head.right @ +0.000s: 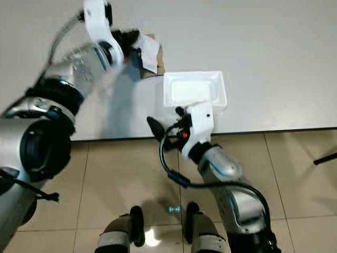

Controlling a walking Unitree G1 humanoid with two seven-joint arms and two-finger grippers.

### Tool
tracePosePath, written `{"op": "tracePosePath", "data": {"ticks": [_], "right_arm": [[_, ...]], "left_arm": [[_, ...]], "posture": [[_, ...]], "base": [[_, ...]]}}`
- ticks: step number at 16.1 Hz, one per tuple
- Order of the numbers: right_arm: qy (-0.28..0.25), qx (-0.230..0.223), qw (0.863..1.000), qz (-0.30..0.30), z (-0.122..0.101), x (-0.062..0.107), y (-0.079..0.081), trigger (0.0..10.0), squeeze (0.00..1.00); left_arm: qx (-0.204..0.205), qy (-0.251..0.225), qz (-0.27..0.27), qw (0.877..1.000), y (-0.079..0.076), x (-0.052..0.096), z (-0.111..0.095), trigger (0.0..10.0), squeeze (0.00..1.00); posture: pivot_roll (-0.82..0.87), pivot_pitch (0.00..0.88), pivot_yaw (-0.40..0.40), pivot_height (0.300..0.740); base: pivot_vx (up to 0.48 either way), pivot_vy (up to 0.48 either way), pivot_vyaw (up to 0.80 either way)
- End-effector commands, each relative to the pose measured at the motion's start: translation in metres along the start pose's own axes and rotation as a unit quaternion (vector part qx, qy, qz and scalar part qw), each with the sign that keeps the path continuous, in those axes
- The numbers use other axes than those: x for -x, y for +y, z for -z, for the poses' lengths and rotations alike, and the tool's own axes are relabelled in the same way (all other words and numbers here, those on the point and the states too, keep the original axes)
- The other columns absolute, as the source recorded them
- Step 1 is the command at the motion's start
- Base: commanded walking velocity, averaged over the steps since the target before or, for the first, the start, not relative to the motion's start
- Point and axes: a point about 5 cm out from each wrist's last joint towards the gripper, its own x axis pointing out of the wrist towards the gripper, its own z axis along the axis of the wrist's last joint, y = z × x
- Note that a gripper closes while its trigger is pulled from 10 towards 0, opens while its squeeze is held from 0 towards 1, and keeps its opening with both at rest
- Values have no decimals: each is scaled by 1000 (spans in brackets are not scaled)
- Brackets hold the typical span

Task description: Picking trash to rubbish bin

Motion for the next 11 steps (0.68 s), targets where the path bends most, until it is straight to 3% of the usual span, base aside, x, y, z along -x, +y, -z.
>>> {"op": "tracePosePath", "data": {"ticks": [1, 3, 4, 5, 6, 8, 9, 10, 11], "right_arm": [[-9, 0, 1000, 8, 1, -3, -3, 10000, 0], [-20, 9, 999, 34, -1, -9, -11, 10000, 0], [-30, 9, 998, 45, -4, -13, -15, 10000, 0], [-33, 8, 998, 47, -5, -15, -16, 10000, 0], [-38, 10, 998, 44, -7, -19, -17, 10000, 0], [-41, 12, 998, 36, -7, -21, -16, 10000, 0], [-42, 14, 998, 33, -7, -21, -16, 10000, 0], [-41, 15, 998, 33, -6, -21, -16, 10000, 0], [-40, 16, 998, 34, -5, -21, -16, 10000, 0]], "left_arm": [[-92, -35, 6, 995, -2, 1, -22, 10000, 0], [-209, -57, -15, 976, 1, 3, -22, 10000, 0], [-228, -68, -16, 971, 1, 4, -16, 10000, 0], [-224, -70, -12, 972, 0, 5, -13, 10000, 0], [-206, -57, 1, 977, -2, 5, 5, 10000, 0], [-150, -29, 6, 988, 2, 7, 27, 10000, 0], [-160, -28, 4, 987, 3, 8, 29, 10000, 0], [-166, -31, 0, 986, 4, 8, 28, 10000, 1000], [-174, -33, -4, 984, 5, 9, 27, 10000, 1000]], "posture": [[-75, 160, 39, 740], [-61, 128, 30, 740], [-59, 116, 23, 740], [-57, 113, 21, 740], [-51, 103, 6, 740], [-56, 97, -1, 740], [-57, 98, -4, 740], [-58, 97, -6, 740], [-58, 97, -6, 740]], "base": [[0, 0, 0], [0, 0, 0], [0, 0, 0], [0, 0, 0], [0, 0, 0], [0, 0, 0], [0, 0, 0], [0, 0, 0], [0, 0, 0]]}}
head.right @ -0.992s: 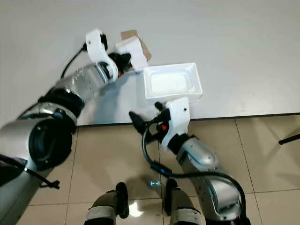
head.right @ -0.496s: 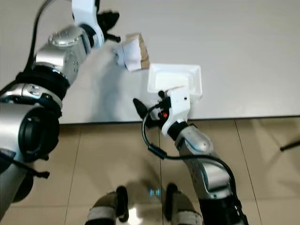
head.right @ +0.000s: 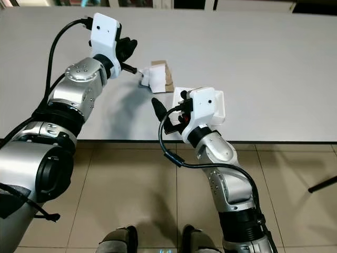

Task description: Picking trash to rubbish bin

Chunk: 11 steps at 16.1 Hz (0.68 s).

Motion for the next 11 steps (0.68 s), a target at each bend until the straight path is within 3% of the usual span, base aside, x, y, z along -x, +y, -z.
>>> {"op": "tracePosePath", "data": {"ticks": [1, 6, 11], "right_arm": [[1, -2, 1000, 0, 3, 1, -2, 10000, 0], [-3, 3, 1000, 7, 3, 0, -4, 10000, 0], [-8, 7, 1000, 19, 4, -3, -6, 10000, 0]], "left_arm": [[-18, -11, -5, 1000, 1, 0, -5, 10000, 1000], [-51, -15, -3, 999, -7, 9, 13, 10000, 1000], [-49, -27, -22, 998, -9, 23, 24, 10000, 1000]], "posture": [[-60, 96, -5, 740], [-61, 76, -11, 740], [-42, 60, -24, 740]], "base": [[0, 0, 0], [0, 0, 0], [0, 0, 0]]}}
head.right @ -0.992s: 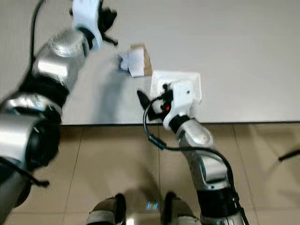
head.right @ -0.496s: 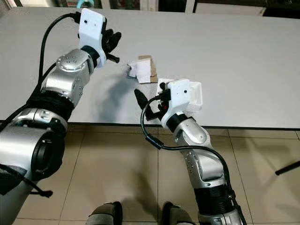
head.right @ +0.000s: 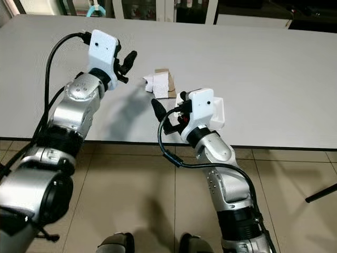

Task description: Picking trash to rubbish bin

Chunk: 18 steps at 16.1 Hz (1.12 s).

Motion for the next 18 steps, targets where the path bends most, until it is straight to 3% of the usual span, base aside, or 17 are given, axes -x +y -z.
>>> {"op": "tracePosePath", "data": {"ticks": [1, 5, 8, 12, 14, 18], "right_arm": [[-7, 7, 1000, 14, -2, 0, -4, 10000, 0], [-42, 21, 996, 77, -20, -4, -21, 10000, 0], [-73, 36, 989, 125, -34, -6, -33, 10000, 0], [-74, 44, 984, 155, -32, -4, -44, 10000, 0], [-69, 51, 979, 184, -28, 2, -59, 10000, 0], [-60, 65, 973, 213, -25, 11, -77, 10000, 0]], "left_arm": [[-4, -1, 1, 1000, -4, 1, -1, 10000, 1000], [8, -45, -24, 999, -5, 9, -12, 10000, 1000], [26, -59, -43, 997, -13, 18, -9, 10000, 1000], [19, -36, -83, 996, 2, 29, 7, 10000, 1000], [3, -22, -109, 994, 18, 38, 16, 10000, 1000], [-6, -4, -129, 992, 30, 47, 27, 10000, 1000]], "posture": [[-41, 59, -25, 740], [-33, 27, -24, 740], [-36, 10, -27, 740], [-25, 0, -32, 740], [-19, 0, -37, 740], [-12, 0, -45, 740]], "base": [[0, 0, 0], [0, 0, 0], [0, 0, 0], [0, 0, 0], [0, 0, 0], [0, 0, 0]]}}
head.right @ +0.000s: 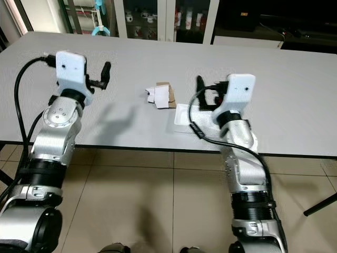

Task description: Picking trash to rubbish bin

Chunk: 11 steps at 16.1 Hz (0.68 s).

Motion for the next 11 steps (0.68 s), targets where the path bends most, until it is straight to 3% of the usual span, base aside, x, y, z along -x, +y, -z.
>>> {"op": "tracePosePath", "data": {"ticks": [1, 4, 8, 9, 10, 11], "right_arm": [[-6, 10, 1000, 22, 0, 2, -11, 10000, 0], [-8, 15, 999, 38, 0, 2, -18, 10000, 0], [-3, 19, 999, 42, 6, 2, -23, 10000, 0], [0, 18, 999, 46, 8, 3, -25, 10000, 0], [1, 18, 999, 48, 9, 4, -26, 10000, 0], [3, 19, 999, 51, 11, 5, -27, 10000, 0]], "left_arm": [[-2, 0, -7, 1000, 2, 1, 0, 10000, 1000], [0, 2, -18, 1000, 7, 2, 1, 10000, 1000], [11, -4, -2, 1000, -1, 7, 7, 10000, 1000], [9, 0, 3, 1000, -2, 9, 10, 10000, 435], [1, 0, 7, 1000, -2, 10, 11, 10000, 0], [-1, -2, 8, 1000, -3, 12, 13, 10000, 0]], "posture": [[-11, 0, -45, 740], [-11, 0, -45, 740], [-10, 0, -43, 740], [-7, 0, -44, 740], [-6, 0, -44, 740], [-4, 0, -45, 740]], "base": [[0, 0, 0], [0, 0, 0], [0, 0, 0], [0, 0, 0], [0, 0, 0], [0, 0, 0]]}}
